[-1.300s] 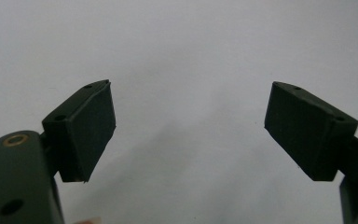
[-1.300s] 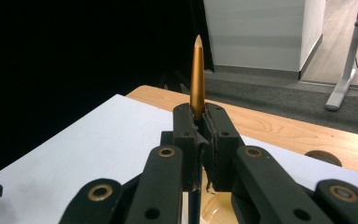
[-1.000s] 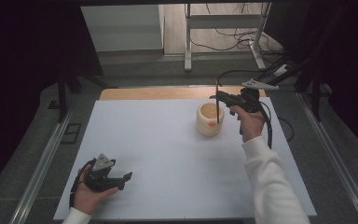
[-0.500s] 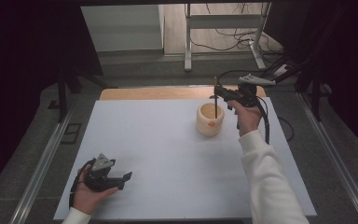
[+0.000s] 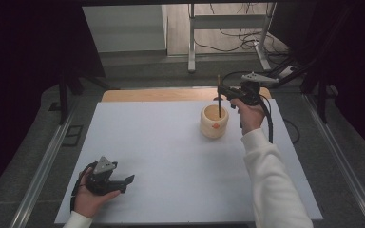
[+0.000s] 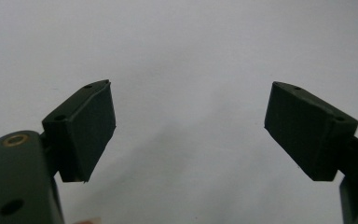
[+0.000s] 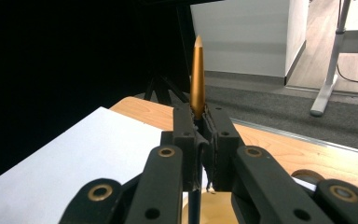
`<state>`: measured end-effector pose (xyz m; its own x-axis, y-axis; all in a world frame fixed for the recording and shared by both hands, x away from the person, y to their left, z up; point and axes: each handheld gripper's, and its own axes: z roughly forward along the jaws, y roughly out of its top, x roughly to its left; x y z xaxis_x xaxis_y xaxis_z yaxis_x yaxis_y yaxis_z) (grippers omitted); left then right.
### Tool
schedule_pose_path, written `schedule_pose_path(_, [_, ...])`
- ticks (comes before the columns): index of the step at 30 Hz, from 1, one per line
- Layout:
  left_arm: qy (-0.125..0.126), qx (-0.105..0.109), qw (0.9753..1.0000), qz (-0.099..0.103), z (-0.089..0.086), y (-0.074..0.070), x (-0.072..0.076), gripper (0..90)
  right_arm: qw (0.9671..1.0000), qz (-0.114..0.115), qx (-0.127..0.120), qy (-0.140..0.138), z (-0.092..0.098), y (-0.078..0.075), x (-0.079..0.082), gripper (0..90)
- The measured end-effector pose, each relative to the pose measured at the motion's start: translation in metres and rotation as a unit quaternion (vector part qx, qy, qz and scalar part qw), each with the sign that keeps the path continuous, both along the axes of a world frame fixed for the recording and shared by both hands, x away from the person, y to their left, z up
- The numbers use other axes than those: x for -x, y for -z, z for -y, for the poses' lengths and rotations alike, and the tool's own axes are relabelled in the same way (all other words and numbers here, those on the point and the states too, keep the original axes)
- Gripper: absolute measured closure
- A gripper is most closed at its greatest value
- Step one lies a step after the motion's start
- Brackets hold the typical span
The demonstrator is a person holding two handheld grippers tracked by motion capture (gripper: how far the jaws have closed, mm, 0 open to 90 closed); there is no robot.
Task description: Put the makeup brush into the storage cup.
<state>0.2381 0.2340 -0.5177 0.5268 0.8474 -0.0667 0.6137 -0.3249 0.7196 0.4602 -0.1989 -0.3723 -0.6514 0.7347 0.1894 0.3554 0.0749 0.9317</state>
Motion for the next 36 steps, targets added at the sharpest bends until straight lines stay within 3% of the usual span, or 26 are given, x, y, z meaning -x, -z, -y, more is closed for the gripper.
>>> schedule_pose_path(23, [0.001, 0.000, 1.0000, 0.001, 0.000, 0.000, 0.000, 16.8, 0.9999, 0.014, 0.003, 0.003, -0.007, 0.003, -0.013, 84.7])
schedule_pose_path(36, [0.000, 0.000, 1.0000, 0.000, -0.001, 0.000, 0.000, 16.8, 0.9999, 0.013, 0.007, 0.005, -0.009, 0.025, -0.022, 84.7])
